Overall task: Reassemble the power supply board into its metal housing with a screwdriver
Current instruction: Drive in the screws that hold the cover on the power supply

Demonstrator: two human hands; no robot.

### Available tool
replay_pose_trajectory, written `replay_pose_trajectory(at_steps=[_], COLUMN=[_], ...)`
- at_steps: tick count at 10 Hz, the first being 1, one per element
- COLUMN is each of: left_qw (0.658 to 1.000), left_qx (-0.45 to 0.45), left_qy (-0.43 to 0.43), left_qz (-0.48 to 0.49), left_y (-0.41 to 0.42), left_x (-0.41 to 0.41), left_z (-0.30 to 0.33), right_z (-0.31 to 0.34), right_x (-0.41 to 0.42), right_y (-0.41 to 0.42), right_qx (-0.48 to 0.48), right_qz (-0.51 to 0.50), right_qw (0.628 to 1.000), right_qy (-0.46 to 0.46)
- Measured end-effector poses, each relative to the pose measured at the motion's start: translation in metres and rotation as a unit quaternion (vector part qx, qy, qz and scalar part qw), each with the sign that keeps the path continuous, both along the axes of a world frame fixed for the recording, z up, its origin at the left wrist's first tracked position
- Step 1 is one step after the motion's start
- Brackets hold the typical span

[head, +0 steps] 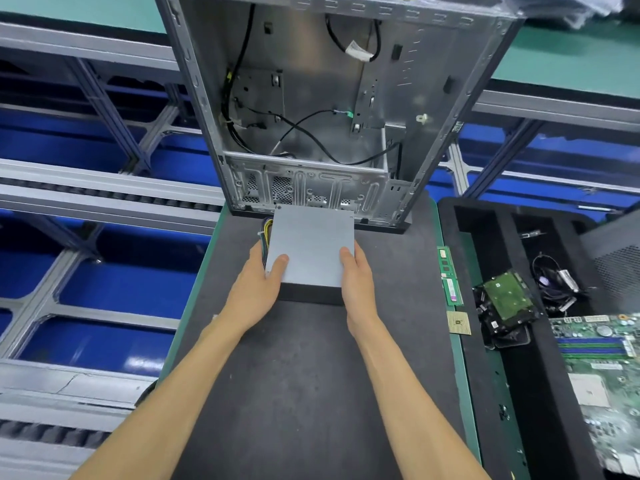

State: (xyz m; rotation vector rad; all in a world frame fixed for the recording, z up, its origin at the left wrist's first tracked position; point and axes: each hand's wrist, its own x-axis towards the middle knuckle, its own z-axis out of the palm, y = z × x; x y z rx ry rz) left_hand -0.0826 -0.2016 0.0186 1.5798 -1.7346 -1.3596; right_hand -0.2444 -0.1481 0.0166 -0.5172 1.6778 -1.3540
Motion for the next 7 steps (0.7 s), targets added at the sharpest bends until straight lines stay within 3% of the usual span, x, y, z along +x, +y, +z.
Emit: replay_pose_trajectory(at_steps=[2,3,4,5,6,7], left_qw=[0.999,0.994,0.982,0.959,0.986,1.0], left_qx=[-0.019,-0.02,-0.106,-0.236,-0.156,-0.017], left_qy=[-0.039,-0.102,-0.158,-0.15,-0.033,0.011], left_qz=[0.007,-0.018,-0.005,0.05,0.048,0.008], left_y=[0.0,0.001,0.013,0.041,0.069,0.118], left_x=[0.002,0.009,0.016,0.028,0.041,0.061], left_z=[-0.001,-0.001,0.004,0.011,0.024,0.031], right_z=[0.005,0.003,0.001,0.002,0.011,0.015], right_x=[-0.009,-0.013,-0.013,-0.01,-0.007,0.005], right_y=[0.013,0.031,0.056,0.086,0.123,0.185], right_qx=[0.032,0.062,0.091,0.085,0.082,0.122], right_qz=[0.032,0.061,0.086,0.086,0.098,0.15], right_qw=[0.996,0.988,0.983,0.984,0.984,0.966], right_qy=[0.078,0.125,0.132,0.129,0.123,0.171])
